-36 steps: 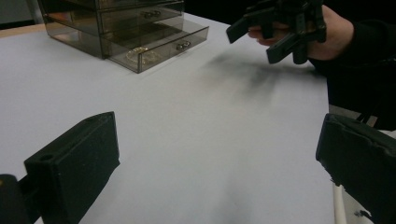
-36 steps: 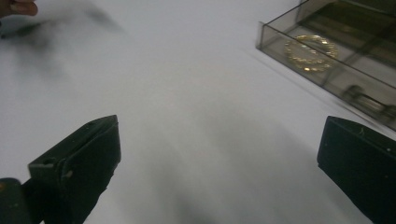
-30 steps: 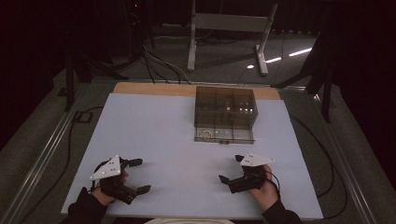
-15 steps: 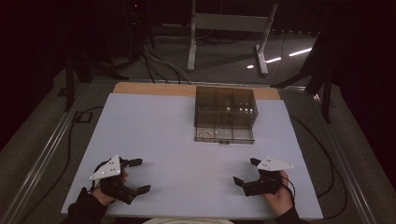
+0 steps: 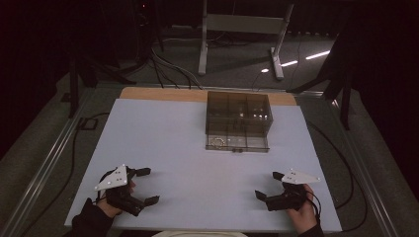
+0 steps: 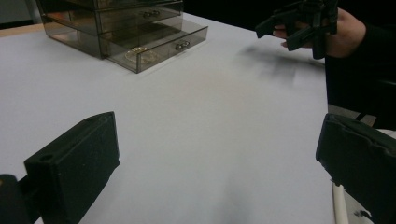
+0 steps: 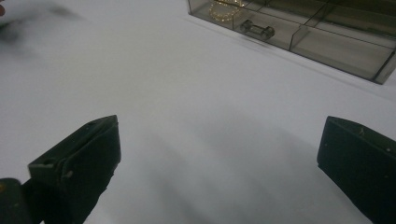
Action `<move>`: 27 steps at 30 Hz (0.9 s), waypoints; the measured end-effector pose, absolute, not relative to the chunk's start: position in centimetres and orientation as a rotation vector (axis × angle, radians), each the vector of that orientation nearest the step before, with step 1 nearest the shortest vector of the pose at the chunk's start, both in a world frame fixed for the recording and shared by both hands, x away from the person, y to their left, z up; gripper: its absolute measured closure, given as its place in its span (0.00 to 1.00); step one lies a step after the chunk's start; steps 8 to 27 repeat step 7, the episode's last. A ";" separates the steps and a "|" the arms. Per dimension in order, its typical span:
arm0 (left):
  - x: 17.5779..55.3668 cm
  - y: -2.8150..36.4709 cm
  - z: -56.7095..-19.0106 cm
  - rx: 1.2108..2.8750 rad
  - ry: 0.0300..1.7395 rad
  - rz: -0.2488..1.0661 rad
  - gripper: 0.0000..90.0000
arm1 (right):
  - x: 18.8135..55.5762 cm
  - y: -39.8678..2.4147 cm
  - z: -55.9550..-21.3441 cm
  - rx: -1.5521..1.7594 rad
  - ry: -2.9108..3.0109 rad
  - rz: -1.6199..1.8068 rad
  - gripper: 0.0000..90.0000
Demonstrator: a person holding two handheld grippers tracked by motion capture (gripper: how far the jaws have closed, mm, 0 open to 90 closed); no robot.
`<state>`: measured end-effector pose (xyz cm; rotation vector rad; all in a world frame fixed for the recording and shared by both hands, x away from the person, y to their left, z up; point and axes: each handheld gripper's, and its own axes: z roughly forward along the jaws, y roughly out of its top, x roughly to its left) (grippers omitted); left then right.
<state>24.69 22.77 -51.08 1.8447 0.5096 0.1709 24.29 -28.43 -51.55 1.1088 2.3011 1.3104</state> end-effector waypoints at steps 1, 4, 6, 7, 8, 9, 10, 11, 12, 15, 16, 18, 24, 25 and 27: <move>24.7 22.8 -51.1 1.846 0.511 0.170 0.01 | 24.3 -28.4 -51.6 1.103 2.299 1.306 0.00; 24.8 22.7 -51.2 1.853 0.512 0.168 0.01 | 24.4 -28.3 -51.7 1.099 2.306 1.299 0.00; 24.7 22.6 -51.2 1.852 0.511 0.165 0.01 | 24.4 -28.3 -51.8 1.100 2.311 1.302 0.00; 24.7 22.5 -51.2 1.857 0.509 0.165 0.01 | 24.4 -28.2 -51.8 1.101 2.308 1.300 0.00; 24.7 22.5 -51.2 1.857 0.509 0.165 0.01 | 24.4 -28.2 -51.8 1.101 2.308 1.300 0.00; 24.7 22.5 -51.2 1.857 0.509 0.165 0.01 | 24.4 -28.2 -51.8 1.101 2.308 1.300 0.00; 24.7 22.5 -51.2 1.857 0.509 0.165 0.01 | 24.4 -28.2 -51.8 1.101 2.308 1.300 0.00; 24.7 22.5 -51.2 1.857 0.509 0.165 0.01 | 24.4 -28.2 -51.8 1.101 2.308 1.300 0.00; 24.7 22.5 -51.2 1.857 0.509 0.165 0.01 | 24.4 -28.2 -51.8 1.101 2.308 1.300 0.00; 24.7 22.5 -51.2 1.857 0.509 0.165 0.01 | 24.4 -28.2 -51.8 1.101 2.308 1.300 0.00; 24.7 22.5 -51.2 1.857 0.509 0.165 0.01 | 24.4 -28.2 -51.8 1.101 2.308 1.300 0.00; 24.7 22.5 -51.2 1.857 0.509 0.165 0.01 | 24.4 -28.2 -51.8 1.101 2.308 1.300 0.00; 24.7 22.5 -51.2 1.857 0.509 0.165 0.01 | 24.4 -28.2 -51.8 1.101 2.308 1.300 0.00; 24.7 22.5 -51.2 1.857 0.509 0.165 0.01 | 24.4 -28.2 -51.8 1.101 2.308 1.300 0.00; 24.7 22.5 -51.2 1.857 0.509 0.165 0.01 | 24.4 -28.2 -51.8 1.101 2.308 1.300 0.00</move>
